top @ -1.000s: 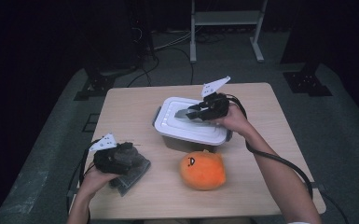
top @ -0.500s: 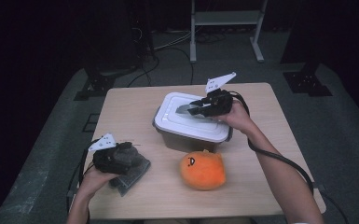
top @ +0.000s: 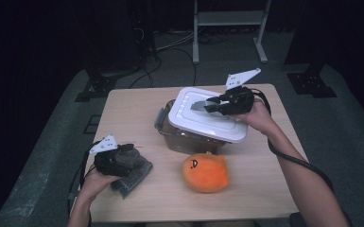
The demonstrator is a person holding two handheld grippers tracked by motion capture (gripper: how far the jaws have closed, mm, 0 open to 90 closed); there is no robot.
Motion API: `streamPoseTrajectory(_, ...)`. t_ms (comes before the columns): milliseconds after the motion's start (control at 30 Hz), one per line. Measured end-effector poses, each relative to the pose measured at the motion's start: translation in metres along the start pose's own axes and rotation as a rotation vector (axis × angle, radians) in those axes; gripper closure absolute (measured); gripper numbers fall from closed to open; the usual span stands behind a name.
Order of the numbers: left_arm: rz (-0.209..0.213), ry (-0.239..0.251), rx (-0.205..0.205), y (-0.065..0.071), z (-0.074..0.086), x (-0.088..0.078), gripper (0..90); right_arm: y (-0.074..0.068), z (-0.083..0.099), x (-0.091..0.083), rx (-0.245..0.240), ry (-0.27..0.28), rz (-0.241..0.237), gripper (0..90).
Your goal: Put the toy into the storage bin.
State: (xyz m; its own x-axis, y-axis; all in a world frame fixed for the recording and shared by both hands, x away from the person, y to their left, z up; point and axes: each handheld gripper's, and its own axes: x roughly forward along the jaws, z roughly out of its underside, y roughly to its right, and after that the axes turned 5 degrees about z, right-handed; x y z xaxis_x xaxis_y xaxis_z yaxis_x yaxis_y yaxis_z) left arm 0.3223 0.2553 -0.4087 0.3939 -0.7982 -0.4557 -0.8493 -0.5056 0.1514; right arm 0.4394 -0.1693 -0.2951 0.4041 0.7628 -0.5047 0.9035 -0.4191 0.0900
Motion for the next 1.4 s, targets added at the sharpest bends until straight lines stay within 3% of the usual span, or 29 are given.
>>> streamPoseTrajectory(233, -0.002, 0.023, -0.007, 0.000, -0.001, -0.001, 12.0, -0.004, 0.009, -0.027, 0.004, 0.004, 0.025, 65.4)
streamPoseTrajectory(600, -0.007, 0.017, -0.010, 0.001, 0.000, -0.001, 11.9, -0.009, 0.028, -0.069, 0.026, 0.021, 0.071, 65.4)
streamPoseTrajectory(933, -0.014, 0.016, -0.006, 0.001, 0.000, 0.000, 11.5, -0.010, 0.061, -0.110, 0.070, 0.025, 0.128, 65.4)
streamPoseTrajectory(1400, -0.012, 0.005, -0.004, 0.002, 0.001, 0.002, 11.4, -0.012, 0.102, -0.142, 0.125, 0.031, 0.156, 65.4)
